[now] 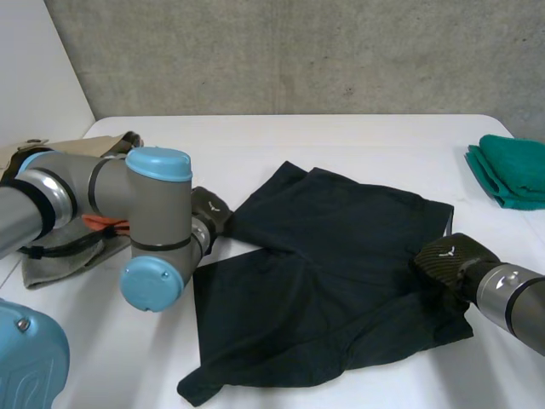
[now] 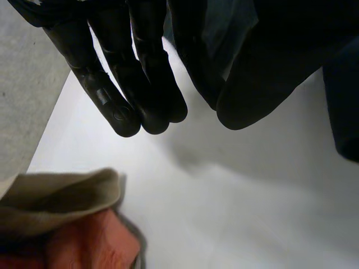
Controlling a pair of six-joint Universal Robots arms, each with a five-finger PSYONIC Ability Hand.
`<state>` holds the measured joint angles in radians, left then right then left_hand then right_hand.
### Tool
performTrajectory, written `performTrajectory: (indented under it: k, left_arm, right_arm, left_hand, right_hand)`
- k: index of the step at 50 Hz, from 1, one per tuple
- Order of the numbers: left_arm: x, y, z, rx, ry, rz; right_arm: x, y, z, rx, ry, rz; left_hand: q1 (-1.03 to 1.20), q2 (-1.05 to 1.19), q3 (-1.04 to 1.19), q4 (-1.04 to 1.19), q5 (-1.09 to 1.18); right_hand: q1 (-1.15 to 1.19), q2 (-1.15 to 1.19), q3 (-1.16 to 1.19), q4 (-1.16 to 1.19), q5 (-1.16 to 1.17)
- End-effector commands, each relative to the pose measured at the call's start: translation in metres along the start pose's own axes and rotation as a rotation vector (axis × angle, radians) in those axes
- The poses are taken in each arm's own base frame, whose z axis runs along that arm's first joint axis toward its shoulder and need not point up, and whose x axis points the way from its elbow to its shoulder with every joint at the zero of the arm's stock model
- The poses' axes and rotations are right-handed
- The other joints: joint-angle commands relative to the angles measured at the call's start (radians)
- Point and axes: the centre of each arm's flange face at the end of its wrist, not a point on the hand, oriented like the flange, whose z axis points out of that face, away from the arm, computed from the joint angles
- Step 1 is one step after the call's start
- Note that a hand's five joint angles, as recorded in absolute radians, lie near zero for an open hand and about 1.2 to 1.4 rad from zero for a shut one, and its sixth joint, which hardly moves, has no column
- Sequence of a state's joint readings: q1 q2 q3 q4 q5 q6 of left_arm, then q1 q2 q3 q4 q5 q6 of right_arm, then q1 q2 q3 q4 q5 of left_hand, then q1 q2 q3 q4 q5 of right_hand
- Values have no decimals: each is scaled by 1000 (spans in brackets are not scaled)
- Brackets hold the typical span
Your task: Fold the laundry.
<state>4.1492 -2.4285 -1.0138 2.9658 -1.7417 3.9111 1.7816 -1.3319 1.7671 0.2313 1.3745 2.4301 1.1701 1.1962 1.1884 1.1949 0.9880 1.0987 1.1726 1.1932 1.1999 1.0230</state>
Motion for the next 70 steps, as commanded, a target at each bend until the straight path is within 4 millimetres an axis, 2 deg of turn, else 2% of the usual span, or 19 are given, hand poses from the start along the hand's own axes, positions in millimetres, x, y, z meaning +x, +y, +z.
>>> performTrajectory:
  k: [1,3,5,6,9,15,24,29,33,40,47,51,52,53,59,62,65,68,70]
  left_arm:
    - [6,-8,2,48,8,-13]
    - [5,-12,1,64,12,-43]
    - [2,-16,-3,80,6,-67]
    - [-4,-20,-7,91,-6,-99]
    - [-12,-24,-15,105,-13,-152]
    - [-38,-25,-48,136,14,-290]
    - [-35,2,-120,26,215,-498]
    - [-10,25,-161,-110,356,-572]
    - [6,37,-176,-150,409,-575]
    - [27,40,-188,-175,492,-579]
    - [37,39,-184,-197,501,-581]
    - [43,40,-175,-189,483,-574]
    - [46,40,-171,-181,465,-568]
    - [47,41,-169,-174,454,-563]
    - [48,41,-174,-184,444,-530]
    - [50,38,-198,-180,516,-415]
    - [52,38,-211,-188,568,-310]
    - [53,40,-214,-205,602,-194]
    - [52,38,-205,-192,580,-137]
  right_arm:
    - [-4,-1,-2,2,-8,-8]
    - [-3,0,-2,1,-6,-8]
    - [-2,0,-2,1,-3,-7]
    - [-2,0,-2,2,0,-3]
    - [-2,-1,-2,4,0,-4]
    - [0,-1,-2,7,6,4]
    - [3,-4,0,25,25,61]
    - [8,-6,2,41,52,118]
    - [12,-5,3,38,78,141]
    - [14,-6,1,39,88,145]
    - [17,-7,-2,45,101,154]
    - [17,-6,-3,44,98,156]
    - [18,-5,-4,41,99,160]
    - [18,-5,-4,39,99,160]
    - [13,1,-18,-36,25,121]
    - [6,20,-39,-193,-159,9]
    - [7,26,-49,-247,-269,-57]
    - [11,29,-43,-239,-289,-102]
    - [15,29,-35,-237,-255,-71]
  left_hand:
    - [226,200,208,201,234]
    - [107,81,89,83,115]
    - [-323,-349,-341,-348,-316]
    - [-671,-697,-690,-696,-664]
    - [-707,-733,-725,-732,-699]
    - [-728,-754,-746,-752,-720]
    - [-678,-704,-696,-703,-670]
    - [-625,-651,-643,-650,-617]
    - [-628,-654,-646,-653,-620]
    - [-625,-651,-643,-650,-617]
    - [-587,-613,-605,-612,-579]
    - [-212,-238,-231,-237,-205]
    - [199,173,181,174,206]
    - [226,200,208,201,233]
    - [226,200,208,201,234]
    - [226,200,208,201,234]
    - [226,200,208,201,234]
    - [226,200,208,201,234]
    - [226,200,208,201,234]
  right_hand:
    - [298,224,203,196,199]
    - [298,224,203,196,199]
    - [298,224,203,196,199]
    - [298,224,203,196,199]
    - [298,224,203,196,199]
    - [298,224,203,196,199]
    - [298,224,203,196,199]
    - [298,224,203,196,199]
    - [298,224,203,196,199]
    - [298,224,203,196,199]
    - [298,224,203,196,199]
    - [298,224,203,196,199]
    - [298,224,203,196,199]
    - [298,224,203,196,199]
    - [298,224,203,196,199]
    - [298,224,203,196,199]
    - [298,224,203,196,199]
    - [298,224,203,196,199]
    - [298,224,203,196,199]
